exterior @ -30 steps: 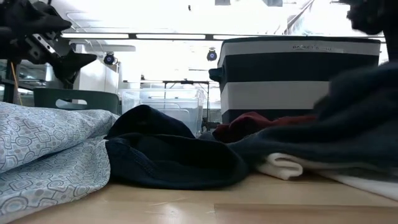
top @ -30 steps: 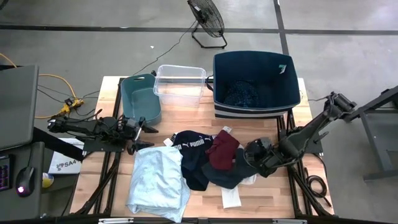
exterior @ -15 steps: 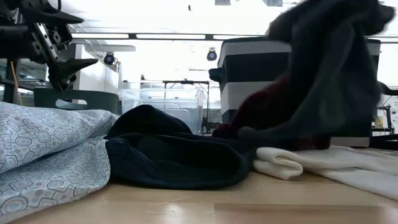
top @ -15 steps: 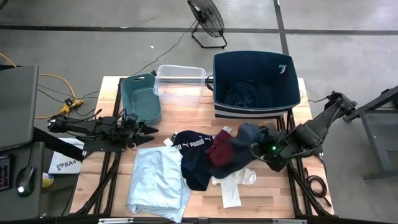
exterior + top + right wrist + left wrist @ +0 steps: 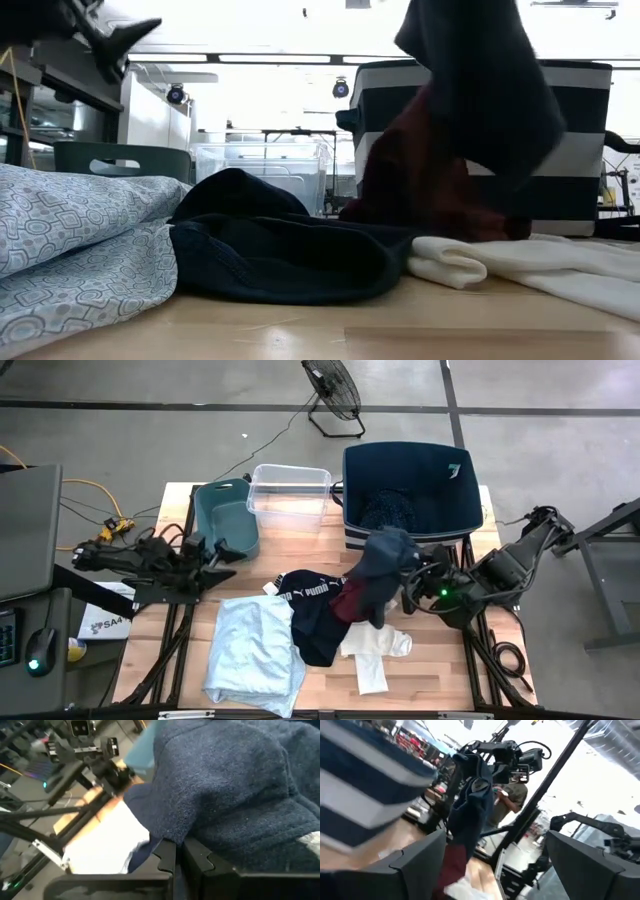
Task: Pick & Place Cloths
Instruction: Put the blue shorts into the transparent bin
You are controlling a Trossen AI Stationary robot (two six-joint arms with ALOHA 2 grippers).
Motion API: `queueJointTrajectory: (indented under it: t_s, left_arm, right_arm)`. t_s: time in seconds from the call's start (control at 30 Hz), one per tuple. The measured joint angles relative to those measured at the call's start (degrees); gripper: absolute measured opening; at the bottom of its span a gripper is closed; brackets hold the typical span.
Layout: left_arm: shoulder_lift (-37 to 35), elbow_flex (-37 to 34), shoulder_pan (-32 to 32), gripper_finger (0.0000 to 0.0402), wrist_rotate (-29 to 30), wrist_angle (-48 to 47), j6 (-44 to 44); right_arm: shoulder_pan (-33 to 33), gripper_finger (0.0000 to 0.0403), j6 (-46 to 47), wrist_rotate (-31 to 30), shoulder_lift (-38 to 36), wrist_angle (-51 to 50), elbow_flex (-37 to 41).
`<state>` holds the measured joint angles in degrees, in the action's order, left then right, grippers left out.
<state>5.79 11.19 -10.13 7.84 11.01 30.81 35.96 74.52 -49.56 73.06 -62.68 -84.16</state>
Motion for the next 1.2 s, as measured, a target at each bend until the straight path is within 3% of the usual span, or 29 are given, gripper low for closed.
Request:
queueJointTrajectory:
  t_s: [0.37,0.77,1.2]
  left_arm:
    - [22.1,17.4,0.0,0.0337,0.6,0.0,-13.4]
    - [45.9,36.9,0.0,0.0337,1.1,-0.4,-31.6]
    - [66.2,52.0,0.0,0.0337,14.4,-0.5,-39.4]
  right_arm:
    - [-7.1,0.0004,-22.1,-4.8,0.0,19.8,0.0]
    - [-14.9,0.0004,-24.1,-4.1,0.0,28.7,0.0]
    - [-20.5,0.0004,-32.3,3.4,0.0,42.1,0.0]
